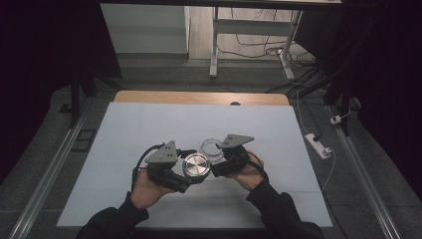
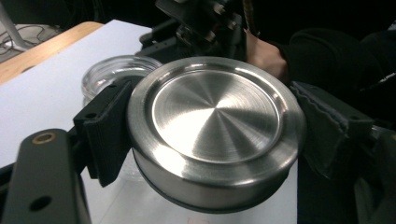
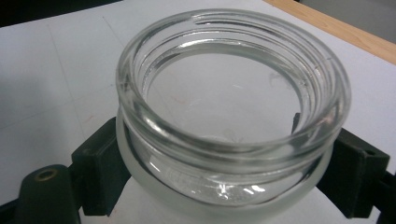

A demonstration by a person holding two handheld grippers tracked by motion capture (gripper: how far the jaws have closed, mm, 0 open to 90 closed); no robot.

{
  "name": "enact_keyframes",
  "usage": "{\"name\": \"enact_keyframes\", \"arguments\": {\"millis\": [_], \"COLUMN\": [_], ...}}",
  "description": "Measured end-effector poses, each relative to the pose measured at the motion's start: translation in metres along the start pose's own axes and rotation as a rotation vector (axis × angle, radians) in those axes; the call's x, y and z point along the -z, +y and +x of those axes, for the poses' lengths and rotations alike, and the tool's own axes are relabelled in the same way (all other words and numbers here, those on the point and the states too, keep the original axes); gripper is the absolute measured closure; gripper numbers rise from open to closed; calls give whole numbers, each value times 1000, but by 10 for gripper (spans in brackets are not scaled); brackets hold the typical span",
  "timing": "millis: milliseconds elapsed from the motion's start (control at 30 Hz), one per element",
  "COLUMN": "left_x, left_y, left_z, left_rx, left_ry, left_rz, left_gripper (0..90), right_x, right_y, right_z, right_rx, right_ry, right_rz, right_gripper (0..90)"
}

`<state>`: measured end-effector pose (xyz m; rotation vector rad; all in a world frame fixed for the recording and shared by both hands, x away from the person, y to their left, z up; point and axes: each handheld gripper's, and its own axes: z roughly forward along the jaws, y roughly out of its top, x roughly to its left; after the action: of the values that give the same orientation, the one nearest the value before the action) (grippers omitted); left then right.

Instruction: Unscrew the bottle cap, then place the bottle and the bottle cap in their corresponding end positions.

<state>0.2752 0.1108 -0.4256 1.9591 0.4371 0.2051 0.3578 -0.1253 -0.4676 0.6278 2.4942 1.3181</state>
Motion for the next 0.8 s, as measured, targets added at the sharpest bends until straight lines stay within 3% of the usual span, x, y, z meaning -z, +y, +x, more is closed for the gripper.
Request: {"name": "enact_keyframes", "arguments": {"millis": [800], "left_x": [-13], "left_y": [-22], "left_z": [-8], "left_rx": [7], "left_ry": [-6], "left_rz": [19], "left_gripper": [190], "right_x": [-13], "right_y": [8], "right_z": [-10], "right_rx": [0], "right_ry": [-16], "right_rz": [-3], "right_gripper": [147]}}
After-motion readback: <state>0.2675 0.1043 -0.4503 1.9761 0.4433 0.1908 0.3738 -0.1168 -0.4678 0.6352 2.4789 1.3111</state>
